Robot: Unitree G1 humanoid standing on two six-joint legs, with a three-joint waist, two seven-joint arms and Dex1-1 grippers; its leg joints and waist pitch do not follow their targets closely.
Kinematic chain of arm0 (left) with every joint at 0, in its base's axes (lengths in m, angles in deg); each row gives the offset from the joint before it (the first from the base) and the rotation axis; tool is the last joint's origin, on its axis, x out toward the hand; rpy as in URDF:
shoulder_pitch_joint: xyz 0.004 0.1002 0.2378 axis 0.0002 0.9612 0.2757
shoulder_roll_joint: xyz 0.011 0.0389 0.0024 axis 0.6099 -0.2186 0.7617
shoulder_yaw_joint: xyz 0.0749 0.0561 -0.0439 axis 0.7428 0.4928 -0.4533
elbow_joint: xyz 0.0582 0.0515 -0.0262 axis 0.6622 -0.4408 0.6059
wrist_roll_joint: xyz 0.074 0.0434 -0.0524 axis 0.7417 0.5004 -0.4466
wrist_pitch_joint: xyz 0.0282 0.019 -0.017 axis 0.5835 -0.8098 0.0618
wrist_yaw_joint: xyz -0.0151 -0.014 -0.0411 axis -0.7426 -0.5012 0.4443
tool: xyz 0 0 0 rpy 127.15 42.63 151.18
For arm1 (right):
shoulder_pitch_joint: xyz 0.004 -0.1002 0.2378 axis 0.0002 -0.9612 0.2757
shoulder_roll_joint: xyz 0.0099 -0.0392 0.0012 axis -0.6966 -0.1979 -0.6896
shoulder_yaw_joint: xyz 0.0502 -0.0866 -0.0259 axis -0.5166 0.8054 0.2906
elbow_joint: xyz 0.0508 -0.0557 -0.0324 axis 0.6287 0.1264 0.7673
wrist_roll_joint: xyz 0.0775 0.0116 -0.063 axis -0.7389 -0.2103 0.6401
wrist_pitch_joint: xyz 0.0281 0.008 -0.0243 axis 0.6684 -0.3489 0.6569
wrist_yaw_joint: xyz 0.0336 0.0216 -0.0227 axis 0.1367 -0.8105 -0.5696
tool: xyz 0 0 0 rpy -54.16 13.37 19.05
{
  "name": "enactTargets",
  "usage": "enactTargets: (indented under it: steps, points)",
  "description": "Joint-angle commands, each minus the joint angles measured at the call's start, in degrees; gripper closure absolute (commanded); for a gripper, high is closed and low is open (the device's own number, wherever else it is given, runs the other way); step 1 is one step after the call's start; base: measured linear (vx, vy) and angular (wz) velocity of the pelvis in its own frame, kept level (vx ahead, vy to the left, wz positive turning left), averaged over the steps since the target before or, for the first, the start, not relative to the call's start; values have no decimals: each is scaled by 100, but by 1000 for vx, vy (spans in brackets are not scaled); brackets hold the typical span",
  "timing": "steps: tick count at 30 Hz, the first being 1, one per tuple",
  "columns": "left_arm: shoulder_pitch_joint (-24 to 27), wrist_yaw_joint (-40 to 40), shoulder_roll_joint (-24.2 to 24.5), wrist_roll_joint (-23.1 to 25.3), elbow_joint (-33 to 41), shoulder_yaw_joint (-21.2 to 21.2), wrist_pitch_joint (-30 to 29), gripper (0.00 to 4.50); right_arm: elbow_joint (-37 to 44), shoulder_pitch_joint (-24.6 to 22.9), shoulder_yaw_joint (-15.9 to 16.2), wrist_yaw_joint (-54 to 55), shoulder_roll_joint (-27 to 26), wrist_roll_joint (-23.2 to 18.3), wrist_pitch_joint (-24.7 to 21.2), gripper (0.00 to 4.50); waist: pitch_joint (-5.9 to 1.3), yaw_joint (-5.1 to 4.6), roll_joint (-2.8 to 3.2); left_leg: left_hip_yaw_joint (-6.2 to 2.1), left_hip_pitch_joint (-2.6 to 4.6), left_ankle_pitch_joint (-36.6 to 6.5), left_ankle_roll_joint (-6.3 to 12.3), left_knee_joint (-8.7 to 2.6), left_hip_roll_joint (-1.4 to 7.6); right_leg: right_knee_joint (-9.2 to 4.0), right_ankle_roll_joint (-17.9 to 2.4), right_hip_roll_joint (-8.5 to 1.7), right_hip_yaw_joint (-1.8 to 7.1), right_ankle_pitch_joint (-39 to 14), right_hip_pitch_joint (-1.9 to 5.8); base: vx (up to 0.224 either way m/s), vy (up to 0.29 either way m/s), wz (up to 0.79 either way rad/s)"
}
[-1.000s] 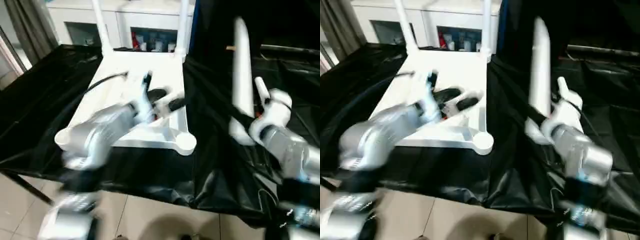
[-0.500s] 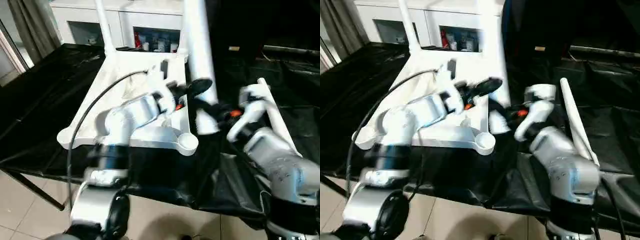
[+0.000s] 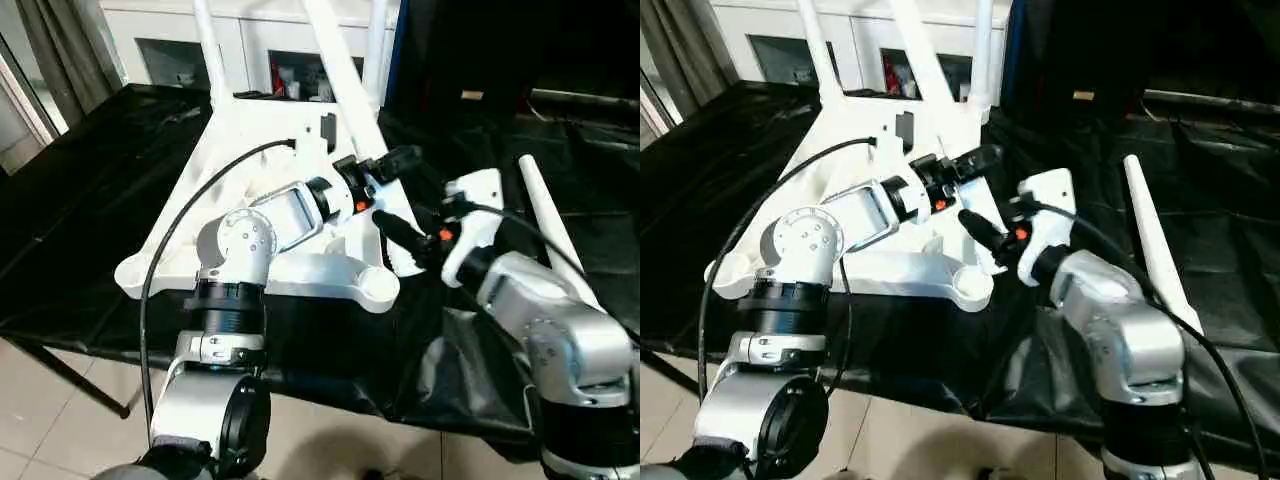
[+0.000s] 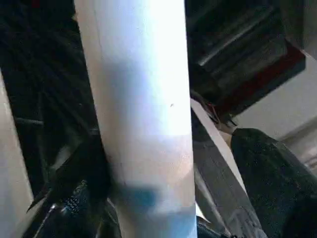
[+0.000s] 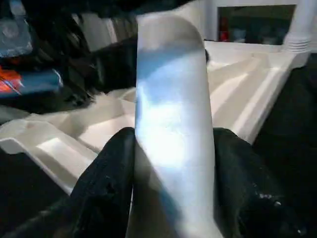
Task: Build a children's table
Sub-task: Pick table leg
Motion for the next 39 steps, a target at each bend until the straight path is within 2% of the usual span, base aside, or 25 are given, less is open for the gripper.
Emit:
enactTargets:
  steps: [1, 2, 3, 4, 6, 12, 19, 20, 22, 26, 27, 29, 33, 36, 37, 39]
  points:
    - [-184, -267, -110, 131, -137, -86, 307, 90, -29, 142, 270, 270, -67, 270, 20, 257, -494, 17, -71, -4, -42, 42, 523, -292, 6, -388, -506, -340, 245, -1474, 446, 0, 0, 0]
    - [-189, -284, -109, 145, -153, -90, 329, 90, -32, 150, 280, 282, -78, 277, 19, 257, -493, 14, -54, -7, -39, 26, 518, -297, 4, -387, -522, -343, 244, -1474, 447, 0, 0, 0]
    - [-208, -421, -111, 194, -225, -123, 435, 115, -62, 200, 309, 380, -135, 297, 40, 257, -498, 6, -63, -3, -36, -17, 529, -295, 1, -397, -527, -342, 246, -1473, 448, 0, 0, 0]
    - [-221, -570, -146, 194, -267, -199, 510, 122, -81, 221, 314, 447, -161, 310, 56, 257, -499, 2, -46, -10, -39, -21, 521, -295, 8, -388, -542, -342, 247, -1419, 449, 0, 0, 0]
    - [-237, -639, -168, 162, -291, -268, 539, 127, -91, 232, 335, 462, -161, 325, 65, 257, -501, 7, -49, -15, -36, -35, 517, -298, 15, -371, -589, -348, 247, -1348, 459, 0, 0, 0]
    - [-178, -459, -114, 81, -232, -218, 559, 179, -67, 229, 433, 457, -143, 410, 118, 257, -500, 11, -54, -8, -36, 2, 564, -295, 26, -345, -719, -357, 260, -1181, 458, 0, 0, 0]
    - [-187, -337, -104, 46, -223, -141, 613, 212, -82, 315, 520, 336, -118, 354, 209, 257, -499, 1, -45, -4, -31, -53, 552, -293, 20, -357, -708, -354, 263, -1240, 463, 0, 0, 0]
    - [-179, -266, -109, 29, -196, -113, 599, 236, -72, 329, 509, 209, -124, 250, 226, 257, -502, -1, -48, -6, -35, -42, 553, -291, 20, -350, -711, -356, 264, -1211, 470, 0, 0, 0]
    - [-150, -84, -73, 28, -146, -20, 573, 244, -46, 340, 455, 134, -121, 159, 203, 201, -506, -5, -51, -5, -31, -7, 578, -288, 24, -339, -753, -359, 267, -1134, 467, 0, 0, 0]
    - [-61, 413, 61, -62, 32, 209, 406, 258, 36, 394, 234, -61, -51, -128, 27, 180, -509, 0, -56, -1, -25, 10, 645, -288, 37, -331, -820, -366, 273, -1088, 461, 0, 0, 0]
    - [-13, 773, 231, -118, 199, 385, 272, 260, 153, 441, 35, -262, 86, -417, -209, 167, -508, 11, -64, -6, -28, 48, 684, -292, 36, -317, -827, -368, 272, -1094, 472, 0, 0, 0]
    - [23, 1110, 409, -179, 338, 522, 149, 260, 251, 484, -188, -477, 221, -738, -459, 145, -507, 21, -59, -7, -19, 50, 704, -292, 50, -313, -826, -369, 276, -1110, 466, 0, 0, 0]
    - [113, 2133, 942, -419, 695, 780, -98, 262, 296, 521, -764, -943, 568, -1480, -1135, 135, -509, 51, -82, 5, -27, 109, 698, -289, 36, -301, -803, -368, 281, -1164, 478, 0, 0, 0]
    - [137, 2462, 1106, -527, 821, 837, -200, 262, 288, 515, -866, -1014, 649, -1642, -1334, 134, -497, 44, -72, 17, -26, 54, 609, -284, 33, -330, -775, -366, 277, -1322, 452, 0, 0, 0]
    - [142, 2643, 1180, -611, 896, 833, -248, 262, 304, 498, -908, -1061, 668, -1779, -1454, 134, -491, 41, -101, 25, -16, -18, 568, -294, 33, -348, -735, -362, 273, -1480, 451, 0, 0, 0]
    - [156, 3007, 1370, -694, 1034, 903, -286, 262, 389, 438, -947, -1163, 743, -2001, -1643, 134, -486, 62, -86, 18, -6, -45, 506, -307, 36, -355, -666, -367, 274, -1641, 448, 0, 0, 0]
